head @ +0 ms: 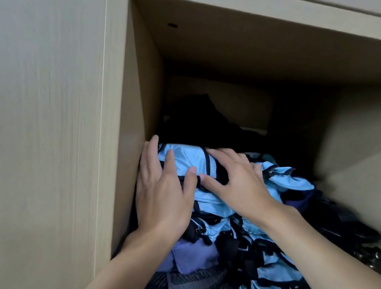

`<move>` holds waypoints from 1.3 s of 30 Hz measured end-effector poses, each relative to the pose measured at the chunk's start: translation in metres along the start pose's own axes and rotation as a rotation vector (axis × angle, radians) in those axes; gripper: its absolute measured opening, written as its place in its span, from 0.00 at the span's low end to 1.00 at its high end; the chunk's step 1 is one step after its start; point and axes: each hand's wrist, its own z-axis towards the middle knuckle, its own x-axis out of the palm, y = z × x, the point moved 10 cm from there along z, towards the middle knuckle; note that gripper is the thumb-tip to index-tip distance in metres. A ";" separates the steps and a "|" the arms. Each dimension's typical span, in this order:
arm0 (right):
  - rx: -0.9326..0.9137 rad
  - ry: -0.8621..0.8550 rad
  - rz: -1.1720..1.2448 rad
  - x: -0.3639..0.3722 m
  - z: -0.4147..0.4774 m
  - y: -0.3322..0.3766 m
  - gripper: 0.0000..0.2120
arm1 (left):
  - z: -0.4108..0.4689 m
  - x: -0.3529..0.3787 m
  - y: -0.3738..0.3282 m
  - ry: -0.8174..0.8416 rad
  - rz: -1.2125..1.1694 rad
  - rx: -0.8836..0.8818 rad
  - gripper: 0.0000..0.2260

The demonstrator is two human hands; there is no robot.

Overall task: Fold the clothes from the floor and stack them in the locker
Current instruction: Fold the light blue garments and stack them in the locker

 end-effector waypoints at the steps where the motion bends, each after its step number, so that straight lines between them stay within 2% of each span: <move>1: 0.004 0.000 0.005 0.001 -0.002 0.001 0.32 | 0.000 0.000 0.000 0.001 0.012 0.004 0.27; 7: -0.043 -0.114 -0.255 -0.016 -0.010 0.015 0.34 | 0.001 0.001 0.003 -0.010 0.054 0.028 0.26; 10: 0.046 -0.184 -0.198 -0.046 -0.011 -0.001 0.37 | 0.001 0.001 0.003 0.001 0.060 0.017 0.27; 11: 0.118 -0.170 -0.202 -0.051 -0.011 -0.015 0.37 | 0.002 0.001 0.001 -0.002 0.076 0.022 0.27; 13: 0.267 -0.018 -0.197 -0.042 -0.015 -0.043 0.40 | 0.002 -0.003 -0.003 -0.034 0.128 0.064 0.26; 15: 0.327 0.122 -0.098 -0.022 -0.025 -0.052 0.43 | 0.002 -0.007 -0.010 -0.067 0.184 0.132 0.24; 16: 0.330 0.140 -0.072 -0.015 -0.030 -0.049 0.43 | 0.002 -0.008 -0.013 -0.078 0.197 0.166 0.23; 18: 0.319 0.126 -0.095 -0.008 -0.035 -0.042 0.42 | 0.003 -0.008 -0.015 -0.081 0.186 0.197 0.19; 22: 0.308 0.149 -0.213 0.010 -0.041 -0.033 0.39 | 0.003 0.000 -0.009 -0.041 0.189 0.156 0.25; 25: 0.298 0.178 -0.256 0.021 -0.042 -0.034 0.38 | 0.003 0.010 -0.001 0.030 0.193 0.126 0.22; 39: 0.352 0.190 -0.215 0.001 -0.049 -0.024 0.37 | 0.006 0.005 -0.003 0.105 0.073 0.065 0.23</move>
